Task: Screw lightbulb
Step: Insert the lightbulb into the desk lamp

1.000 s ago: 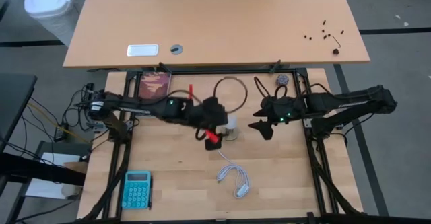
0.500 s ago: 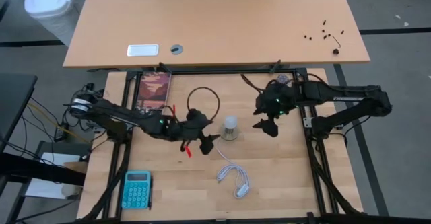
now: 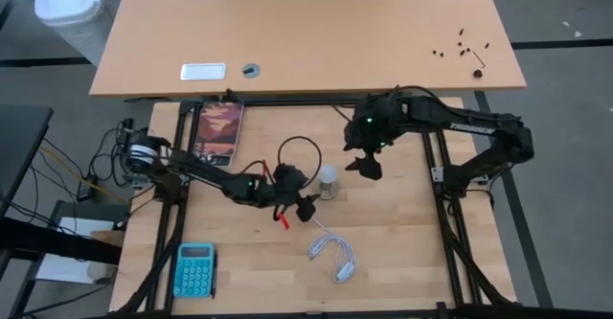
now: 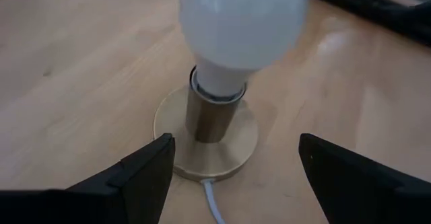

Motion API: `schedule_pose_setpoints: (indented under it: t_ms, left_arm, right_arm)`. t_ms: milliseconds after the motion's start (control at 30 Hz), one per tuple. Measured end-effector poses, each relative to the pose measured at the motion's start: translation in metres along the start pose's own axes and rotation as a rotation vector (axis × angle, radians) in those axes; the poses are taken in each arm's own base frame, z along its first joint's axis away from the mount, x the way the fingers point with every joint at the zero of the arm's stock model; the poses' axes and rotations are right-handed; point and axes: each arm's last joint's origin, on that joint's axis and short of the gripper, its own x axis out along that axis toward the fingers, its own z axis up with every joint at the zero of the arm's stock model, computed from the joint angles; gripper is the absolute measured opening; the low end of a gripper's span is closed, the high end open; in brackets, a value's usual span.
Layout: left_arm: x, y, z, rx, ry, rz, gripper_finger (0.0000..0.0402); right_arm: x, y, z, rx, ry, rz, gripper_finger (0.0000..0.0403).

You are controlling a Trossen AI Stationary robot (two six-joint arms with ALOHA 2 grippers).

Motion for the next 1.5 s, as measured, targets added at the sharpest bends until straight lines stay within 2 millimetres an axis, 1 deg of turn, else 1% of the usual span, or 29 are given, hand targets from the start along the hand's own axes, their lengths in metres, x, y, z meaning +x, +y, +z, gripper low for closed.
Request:
schedule_pose_setpoints:
  t_ms: [133, 267, 333, 533, 733, 833, 1000, 1267, 1467, 1500]
  left_arm:
    - [0.014, 0.0, -0.013, 0.019, 0.014, 0.02, 0.0319]
    - [0.022, 0.0, -0.02, 0.012, -0.005, 0.031, 0.0319]
    - [0.025, -0.001, -0.02, 0.003, -0.041, 0.042, 0.0319]
    - [0.036, -0.004, -0.021, 0.082, -0.133, 0.046, 0.0319]
    - [0.043, 0.0, -0.026, 0.097, -0.127, 0.061, 0.0319]
    - [0.047, 0.002, -0.025, 0.085, -0.146, 0.069, 0.0319]
    - [0.055, 0.007, -0.029, 0.088, -0.126, 0.067, 0.0319]
    - [0.06, 0.01, -0.029, 0.09, -0.133, 0.049, 0.0317]
    - [0.07, 0.016, -0.037, 0.107, -0.101, 0.043, 0.03]
    - [0.071, 0.015, -0.036, 0.095, -0.117, 0.028, 0.0296]
  right_arm:
    - [0.017, -0.004, 0.004, 0.009, 0.072, 0.008, 0.0308]
    - [0.023, -0.006, 0.006, 0.015, 0.093, 0.008, 0.0308]
    - [0.027, -0.007, 0.007, 0.015, 0.099, 0.009, 0.0308]
    - [0.035, -0.009, 0.005, -0.011, 0.141, 0.014, 0.0308]
    - [0.042, -0.009, 0.005, -0.084, 0.162, 0.062, 0.0308]
    - [0.047, -0.011, 0.005, -0.082, 0.176, 0.063, 0.0308]
    - [0.054, -0.014, 0.006, -0.086, 0.182, 0.059, 0.0308]
    - [0.057, -0.015, 0.005, -0.072, 0.197, 0.06, 0.0308]
    - [0.06, -0.017, 0.003, -0.067, 0.209, 0.042, 0.0308]
    - [0.06, -0.017, 0.003, -0.067, 0.207, 0.041, 0.0308]
